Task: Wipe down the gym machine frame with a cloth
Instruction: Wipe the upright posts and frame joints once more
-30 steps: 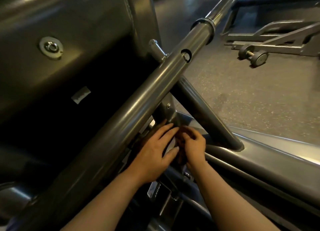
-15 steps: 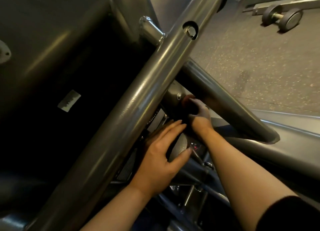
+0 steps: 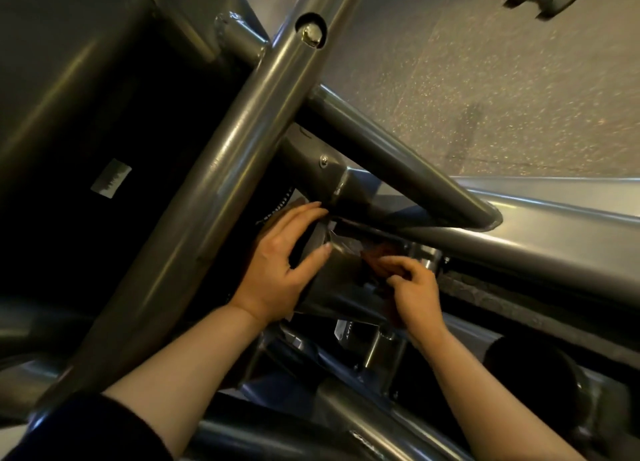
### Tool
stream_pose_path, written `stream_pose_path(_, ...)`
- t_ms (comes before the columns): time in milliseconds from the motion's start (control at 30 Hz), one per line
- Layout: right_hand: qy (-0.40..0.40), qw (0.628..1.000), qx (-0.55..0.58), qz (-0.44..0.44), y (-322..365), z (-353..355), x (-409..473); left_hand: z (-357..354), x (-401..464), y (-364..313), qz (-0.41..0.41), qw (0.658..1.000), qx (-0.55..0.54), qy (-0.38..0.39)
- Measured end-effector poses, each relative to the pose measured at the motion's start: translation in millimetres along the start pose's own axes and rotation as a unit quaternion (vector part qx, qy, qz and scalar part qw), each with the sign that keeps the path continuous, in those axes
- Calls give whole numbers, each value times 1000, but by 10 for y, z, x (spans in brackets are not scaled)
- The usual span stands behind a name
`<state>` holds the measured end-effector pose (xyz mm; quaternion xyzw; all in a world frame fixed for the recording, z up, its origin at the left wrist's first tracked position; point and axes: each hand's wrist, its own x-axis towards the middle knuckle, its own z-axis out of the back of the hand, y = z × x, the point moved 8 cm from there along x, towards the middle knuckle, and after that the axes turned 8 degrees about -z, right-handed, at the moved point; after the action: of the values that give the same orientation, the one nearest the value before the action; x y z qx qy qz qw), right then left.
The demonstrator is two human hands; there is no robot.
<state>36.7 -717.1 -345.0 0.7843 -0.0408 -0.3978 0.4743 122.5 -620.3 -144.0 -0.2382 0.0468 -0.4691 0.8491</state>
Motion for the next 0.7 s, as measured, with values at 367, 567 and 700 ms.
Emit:
stream_pose_path(367,-95,994,46,-37,-219,706,-1073,-192,-327,-623,-144,964,179,-136)
stream_pose_path(567,-140,952,264,-63,-500,900,-1254,-1898,-1005,-616,188,930,-292,123)
stream_pose_path(700,-109,966,207,-107,-766,995,-1072,-2300,-948,-383,299,886,-343,86)
